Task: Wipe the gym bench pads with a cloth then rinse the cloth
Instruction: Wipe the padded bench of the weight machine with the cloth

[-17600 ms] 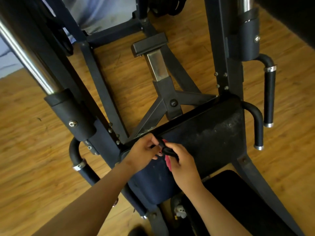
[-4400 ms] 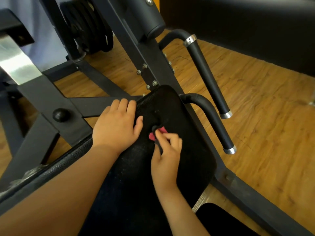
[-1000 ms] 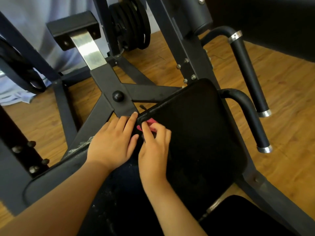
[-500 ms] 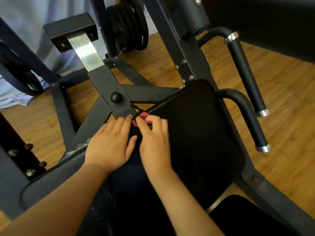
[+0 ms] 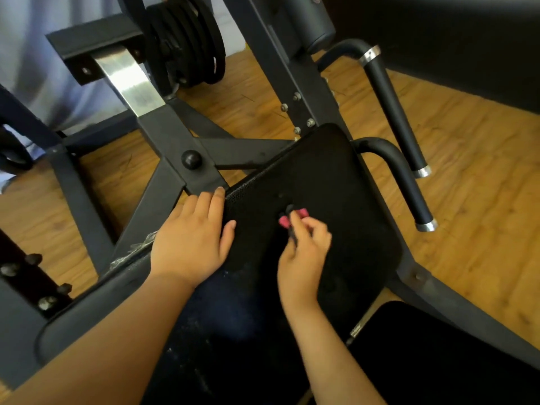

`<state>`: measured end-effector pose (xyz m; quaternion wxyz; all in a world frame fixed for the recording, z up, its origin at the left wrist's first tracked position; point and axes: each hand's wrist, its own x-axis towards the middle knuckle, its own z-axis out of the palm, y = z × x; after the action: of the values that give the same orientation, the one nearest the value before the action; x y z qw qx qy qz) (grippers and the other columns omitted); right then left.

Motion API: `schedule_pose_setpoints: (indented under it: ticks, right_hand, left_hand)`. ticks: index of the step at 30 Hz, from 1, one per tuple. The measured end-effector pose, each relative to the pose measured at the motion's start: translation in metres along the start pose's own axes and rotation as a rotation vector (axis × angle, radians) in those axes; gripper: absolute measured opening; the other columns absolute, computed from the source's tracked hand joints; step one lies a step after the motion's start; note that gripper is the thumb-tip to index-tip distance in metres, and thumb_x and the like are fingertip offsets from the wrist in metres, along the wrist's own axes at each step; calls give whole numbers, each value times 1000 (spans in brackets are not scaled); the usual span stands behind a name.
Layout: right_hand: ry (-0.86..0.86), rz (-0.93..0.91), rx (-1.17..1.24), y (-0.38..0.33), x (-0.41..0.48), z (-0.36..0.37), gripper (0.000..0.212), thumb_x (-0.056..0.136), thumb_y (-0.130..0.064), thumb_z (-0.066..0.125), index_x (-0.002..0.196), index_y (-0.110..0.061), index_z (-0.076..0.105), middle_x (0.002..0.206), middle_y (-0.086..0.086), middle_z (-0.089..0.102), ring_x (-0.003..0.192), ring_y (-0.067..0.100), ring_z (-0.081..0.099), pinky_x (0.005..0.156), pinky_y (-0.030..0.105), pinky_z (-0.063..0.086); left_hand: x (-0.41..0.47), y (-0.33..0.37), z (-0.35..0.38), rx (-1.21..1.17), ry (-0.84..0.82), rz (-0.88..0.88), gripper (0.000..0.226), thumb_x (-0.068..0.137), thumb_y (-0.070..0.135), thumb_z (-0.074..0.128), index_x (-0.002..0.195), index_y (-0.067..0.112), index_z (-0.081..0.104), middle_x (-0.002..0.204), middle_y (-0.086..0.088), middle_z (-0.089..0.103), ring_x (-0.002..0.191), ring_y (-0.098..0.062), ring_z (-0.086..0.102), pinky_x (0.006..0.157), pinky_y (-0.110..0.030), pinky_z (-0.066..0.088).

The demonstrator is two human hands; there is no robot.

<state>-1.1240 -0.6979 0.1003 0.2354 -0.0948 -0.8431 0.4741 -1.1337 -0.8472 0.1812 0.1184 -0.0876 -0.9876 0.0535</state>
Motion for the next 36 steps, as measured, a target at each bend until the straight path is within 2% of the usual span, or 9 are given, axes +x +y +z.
schedule_pose_setpoints:
  ticks: [3, 11, 17, 22, 26, 29, 32, 34, 36]
  right_hand:
    - [82, 61, -57, 1, 5, 5, 45, 86, 6, 60, 127, -13, 61, 114, -1, 50, 106, 7, 43, 86, 0, 31]
    - [-72, -142, -88, 17, -55, -4, 45, 83, 7, 56, 121, -16, 66, 115, 3, 54, 112, 10, 45, 101, 11, 32]
    - [162, 193, -68, 31, -27, -3, 46, 83, 14, 57, 124, -6, 63, 112, 1, 49, 105, 5, 36, 93, -4, 18]
    - [-40, 63, -75, 27, -73, -16, 53, 82, 13, 59, 128, -14, 60, 120, 0, 48, 106, -17, 27, 94, -7, 16]
    - [195, 301, -62, 55, -18, -17, 46, 84, 15, 54, 125, -6, 61, 110, 0, 47, 109, 16, 44, 90, -2, 21]
    - [228, 356, -73, 56, -18, -12, 41, 87, 11, 54, 125, -5, 61, 114, 6, 50, 106, 13, 42, 89, 0, 22]
    - [143, 313, -69, 50, -61, -16, 51, 84, 13, 56, 128, -12, 58, 113, -7, 43, 106, 2, 36, 94, 4, 26]
    - [123, 292, -86, 55, -72, -19, 54, 83, 15, 56, 129, -14, 58, 113, -10, 41, 108, 4, 38, 98, 14, 31]
    - [183, 320, -113, 63, -53, -18, 51, 83, 15, 55, 127, -11, 59, 113, -5, 45, 109, 10, 42, 95, 12, 27]
  left_hand:
    - [1, -1, 2, -5, 10, 15, 56, 95, 39, 38, 132, -1, 49, 105, -15, 61, 91, -31, 60, 76, -41, 51]
    - [1, -3, 3, 3, 32, 33, 57, 94, 38, 37, 131, -4, 48, 106, -19, 61, 91, -35, 59, 75, -43, 50]
    - [1, -2, 5, 12, 13, 40, 58, 96, 38, 34, 134, -4, 46, 108, -20, 61, 94, -36, 58, 76, -44, 49]
    - [0, -3, 3, 9, -1, 38, 60, 95, 39, 32, 134, -4, 46, 108, -21, 61, 94, -37, 59, 76, -45, 49]
    - [0, -1, 3, 11, 12, 32, 59, 95, 38, 33, 132, -5, 47, 106, -22, 61, 92, -39, 58, 74, -45, 49]
    - [1, -1, 4, 10, 4, 36, 58, 95, 38, 35, 132, -5, 47, 105, -22, 60, 92, -39, 58, 74, -44, 49]
    - [0, -1, 2, 7, -2, 33, 58, 94, 38, 35, 132, -4, 47, 106, -21, 60, 91, -38, 58, 73, -44, 49]
    - [0, -1, 1, 0, -6, 33, 59, 95, 39, 33, 133, -4, 47, 106, -21, 60, 92, -37, 59, 75, -44, 50]
    - [0, -1, 1, -5, -6, 30, 59, 95, 39, 32, 133, -4, 47, 107, -20, 61, 93, -37, 59, 76, -45, 49]
